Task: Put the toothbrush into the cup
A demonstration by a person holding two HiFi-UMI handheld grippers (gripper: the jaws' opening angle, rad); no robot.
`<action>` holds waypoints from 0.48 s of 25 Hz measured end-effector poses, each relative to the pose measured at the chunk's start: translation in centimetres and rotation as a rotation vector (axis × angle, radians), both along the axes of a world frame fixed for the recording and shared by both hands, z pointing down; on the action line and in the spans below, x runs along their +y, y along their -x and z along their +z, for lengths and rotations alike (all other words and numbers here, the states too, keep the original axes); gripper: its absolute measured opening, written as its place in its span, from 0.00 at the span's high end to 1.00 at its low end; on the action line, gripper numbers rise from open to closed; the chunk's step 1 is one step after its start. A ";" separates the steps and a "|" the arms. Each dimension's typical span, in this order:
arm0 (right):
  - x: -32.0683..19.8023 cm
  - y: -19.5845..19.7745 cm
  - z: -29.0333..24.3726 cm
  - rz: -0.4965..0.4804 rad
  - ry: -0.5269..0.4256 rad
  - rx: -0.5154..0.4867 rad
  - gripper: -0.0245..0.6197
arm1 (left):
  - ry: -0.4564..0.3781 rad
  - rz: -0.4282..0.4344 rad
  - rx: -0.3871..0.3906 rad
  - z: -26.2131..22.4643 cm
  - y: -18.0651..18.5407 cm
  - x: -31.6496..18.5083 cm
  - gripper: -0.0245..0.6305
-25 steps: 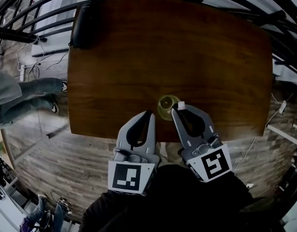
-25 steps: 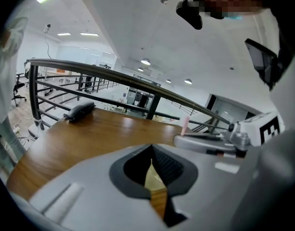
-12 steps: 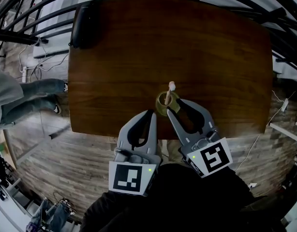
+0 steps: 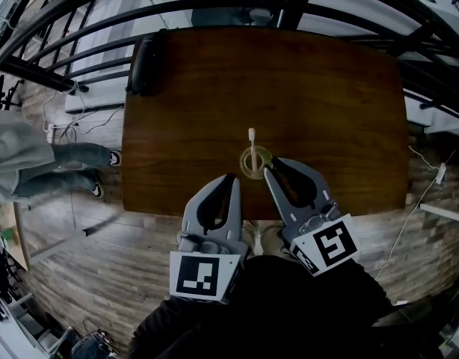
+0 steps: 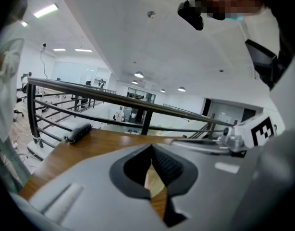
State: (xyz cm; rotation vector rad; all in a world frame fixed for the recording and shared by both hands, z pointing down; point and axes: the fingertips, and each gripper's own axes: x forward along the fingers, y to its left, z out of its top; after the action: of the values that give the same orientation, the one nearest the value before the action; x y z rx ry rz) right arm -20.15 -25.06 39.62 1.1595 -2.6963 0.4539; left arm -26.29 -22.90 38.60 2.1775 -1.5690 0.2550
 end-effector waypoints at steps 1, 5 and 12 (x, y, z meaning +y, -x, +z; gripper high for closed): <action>0.2 -0.1 -0.9 0.006 -0.020 -0.008 0.90 | -0.020 -0.001 -0.002 -0.8 0.1 0.1 0.95; 0.7 -0.4 -4.6 0.030 -0.103 -0.013 0.96 | -0.098 0.003 -0.014 -3.9 0.3 0.8 0.95; 0.4 -1.4 -10.4 0.067 -0.212 -0.061 0.96 | -0.228 0.001 -0.050 -8.6 0.4 0.6 0.95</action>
State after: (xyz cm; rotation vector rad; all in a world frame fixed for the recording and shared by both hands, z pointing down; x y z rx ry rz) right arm -18.78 -24.64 29.23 1.3129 -2.8206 0.2185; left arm -26.67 -22.32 30.02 2.3602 -1.6968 0.1369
